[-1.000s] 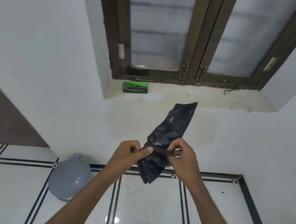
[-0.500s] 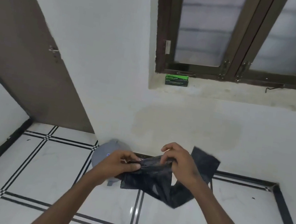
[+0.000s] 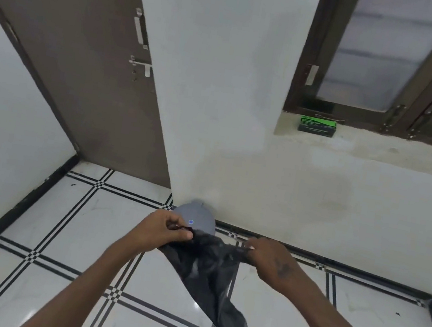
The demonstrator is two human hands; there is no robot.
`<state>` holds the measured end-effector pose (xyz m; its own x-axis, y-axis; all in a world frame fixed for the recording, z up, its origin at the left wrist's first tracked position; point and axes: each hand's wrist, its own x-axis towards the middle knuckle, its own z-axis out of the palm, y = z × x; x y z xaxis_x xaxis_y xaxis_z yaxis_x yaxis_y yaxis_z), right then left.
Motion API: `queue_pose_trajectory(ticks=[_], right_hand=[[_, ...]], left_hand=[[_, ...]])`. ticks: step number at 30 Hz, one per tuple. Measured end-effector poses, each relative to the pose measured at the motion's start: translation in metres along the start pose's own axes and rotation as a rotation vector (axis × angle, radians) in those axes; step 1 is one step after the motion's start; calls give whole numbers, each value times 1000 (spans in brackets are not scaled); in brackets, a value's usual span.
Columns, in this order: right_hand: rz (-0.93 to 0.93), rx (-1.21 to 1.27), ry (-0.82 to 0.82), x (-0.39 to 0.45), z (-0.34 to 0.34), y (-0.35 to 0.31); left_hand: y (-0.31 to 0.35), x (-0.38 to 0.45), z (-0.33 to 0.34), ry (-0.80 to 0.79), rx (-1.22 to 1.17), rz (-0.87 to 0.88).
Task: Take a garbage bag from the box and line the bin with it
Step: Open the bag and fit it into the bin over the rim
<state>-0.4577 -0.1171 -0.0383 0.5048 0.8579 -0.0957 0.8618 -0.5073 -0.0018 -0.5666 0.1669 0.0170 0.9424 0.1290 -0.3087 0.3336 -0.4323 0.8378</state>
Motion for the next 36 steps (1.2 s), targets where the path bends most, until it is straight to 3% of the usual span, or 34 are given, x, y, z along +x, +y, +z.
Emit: queue_pose_trajectory(ticks=[4,9,13,18,20,25,28,32,36], right_hand=[[231,51,-64,34,-6,-24],[790,587,14,82,-1,-43],[975,783,19,101,14,-34],[1144,1099,123,109,17,-15],[1118,1159,110,121,21,-5],[913,1040,18,155,11,19],[834,1009,30,173,5,33],[649,1057,-42,196,1,40],[544,1096,-47,208,-3,46]], left_hand=[[-33,12,-39,0,234,192],[-64,16,-66,77,237,373],[-90,21,-94,50,184,362],[-112,33,-110,-104,295,177],[-116,45,-107,-78,350,93],[-109,76,-107,254,391,-98],[-97,94,-112,335,384,-136],[-62,118,-85,255,150,-142],[-58,151,-48,81,256,-188]])
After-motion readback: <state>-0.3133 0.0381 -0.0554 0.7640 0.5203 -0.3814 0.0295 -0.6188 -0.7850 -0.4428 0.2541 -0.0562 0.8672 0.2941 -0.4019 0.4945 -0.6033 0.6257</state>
